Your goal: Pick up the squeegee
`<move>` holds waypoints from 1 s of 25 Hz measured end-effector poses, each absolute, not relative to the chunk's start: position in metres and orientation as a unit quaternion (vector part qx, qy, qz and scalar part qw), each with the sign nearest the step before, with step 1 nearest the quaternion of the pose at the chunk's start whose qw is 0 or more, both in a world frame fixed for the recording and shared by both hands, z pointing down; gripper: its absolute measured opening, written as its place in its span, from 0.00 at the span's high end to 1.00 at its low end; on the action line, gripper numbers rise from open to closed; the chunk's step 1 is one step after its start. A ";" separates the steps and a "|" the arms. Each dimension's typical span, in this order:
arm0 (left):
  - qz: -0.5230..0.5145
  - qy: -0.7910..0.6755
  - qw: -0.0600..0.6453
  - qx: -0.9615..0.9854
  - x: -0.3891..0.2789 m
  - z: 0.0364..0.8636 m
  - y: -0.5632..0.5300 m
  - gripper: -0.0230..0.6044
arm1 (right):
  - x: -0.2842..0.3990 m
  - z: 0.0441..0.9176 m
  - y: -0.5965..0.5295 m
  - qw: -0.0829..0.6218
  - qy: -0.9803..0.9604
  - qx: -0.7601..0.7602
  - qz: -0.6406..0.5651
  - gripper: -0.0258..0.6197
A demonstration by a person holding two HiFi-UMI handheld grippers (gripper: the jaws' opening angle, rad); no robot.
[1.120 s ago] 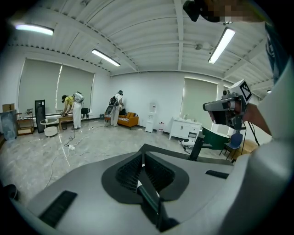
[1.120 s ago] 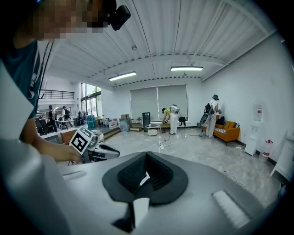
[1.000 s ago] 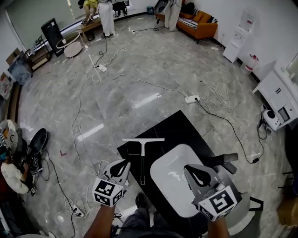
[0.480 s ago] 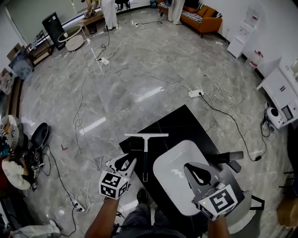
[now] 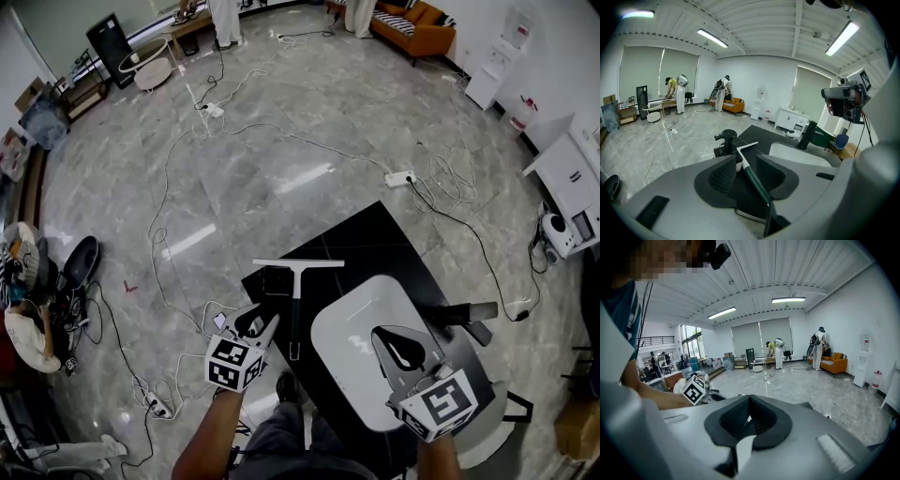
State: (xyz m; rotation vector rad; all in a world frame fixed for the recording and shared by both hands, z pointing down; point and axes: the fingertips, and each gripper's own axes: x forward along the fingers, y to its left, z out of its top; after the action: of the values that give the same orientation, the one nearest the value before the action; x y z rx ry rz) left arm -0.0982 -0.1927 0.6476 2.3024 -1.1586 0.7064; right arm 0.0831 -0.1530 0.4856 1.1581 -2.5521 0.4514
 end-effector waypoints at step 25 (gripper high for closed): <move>0.294 -0.423 0.270 0.814 -0.088 0.719 -0.209 0.75 | 0.087 0.519 -0.161 0.154 -0.884 0.403 0.182 0.94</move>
State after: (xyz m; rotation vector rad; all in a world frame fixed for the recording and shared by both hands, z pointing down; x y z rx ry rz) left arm -0.0877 -0.2088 0.7192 2.1928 -1.1398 0.7913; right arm 0.0871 -0.1606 0.5191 1.1547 -2.5328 0.5212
